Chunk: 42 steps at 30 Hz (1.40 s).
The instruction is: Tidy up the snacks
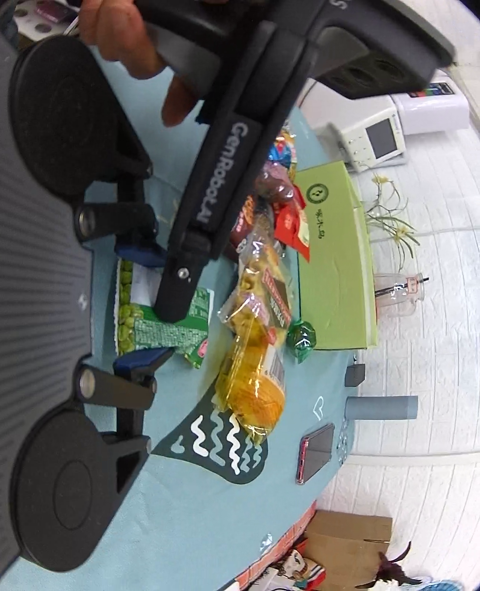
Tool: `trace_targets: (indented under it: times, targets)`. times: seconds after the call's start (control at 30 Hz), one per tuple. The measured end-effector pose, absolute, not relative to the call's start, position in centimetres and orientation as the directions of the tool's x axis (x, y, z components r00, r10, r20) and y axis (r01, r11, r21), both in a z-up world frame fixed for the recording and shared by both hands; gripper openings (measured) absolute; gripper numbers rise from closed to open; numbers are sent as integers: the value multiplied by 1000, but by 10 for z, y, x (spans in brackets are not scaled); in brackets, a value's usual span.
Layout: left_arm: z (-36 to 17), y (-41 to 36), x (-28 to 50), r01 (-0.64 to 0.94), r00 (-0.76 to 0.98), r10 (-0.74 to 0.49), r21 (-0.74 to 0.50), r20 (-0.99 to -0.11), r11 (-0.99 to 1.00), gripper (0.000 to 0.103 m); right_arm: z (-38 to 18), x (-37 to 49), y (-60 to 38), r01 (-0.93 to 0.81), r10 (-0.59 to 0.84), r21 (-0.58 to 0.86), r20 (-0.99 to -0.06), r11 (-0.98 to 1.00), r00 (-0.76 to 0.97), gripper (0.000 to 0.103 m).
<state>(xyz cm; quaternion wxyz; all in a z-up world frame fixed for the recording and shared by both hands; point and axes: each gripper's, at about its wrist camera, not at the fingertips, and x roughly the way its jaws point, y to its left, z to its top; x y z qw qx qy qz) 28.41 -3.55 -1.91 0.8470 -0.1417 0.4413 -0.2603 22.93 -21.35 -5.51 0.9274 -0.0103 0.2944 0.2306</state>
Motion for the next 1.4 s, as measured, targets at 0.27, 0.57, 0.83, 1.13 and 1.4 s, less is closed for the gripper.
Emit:
trace_targets:
  times: [0.27, 0.57, 0.83, 1.13, 1.4]
  targets:
    - [51, -1, 307, 335, 624, -552, -449, -553, 828, 0, 11, 261, -180, -520, 484, 28, -414, 854, 771, 59]
    - [81, 62, 441, 201, 756, -373, -352, -538, 914, 1, 43, 418, -99, -616, 554, -22, -413, 787, 723, 58]
    - [55, 85, 513, 138, 741, -345, -372, -576, 918, 45, 32, 500, -95, -614, 566, 63, -471, 787, 677, 71]
    - [77, 57, 424, 272, 753, -455, -404, -476, 873, 57, 44, 385, -190, -517, 484, 6, -361, 856, 797, 93]
    - [21, -18, 373, 351, 581, -588, -478, -564, 805, 56, -31, 301, -247, -374, 398, 150, -479, 915, 782, 93]
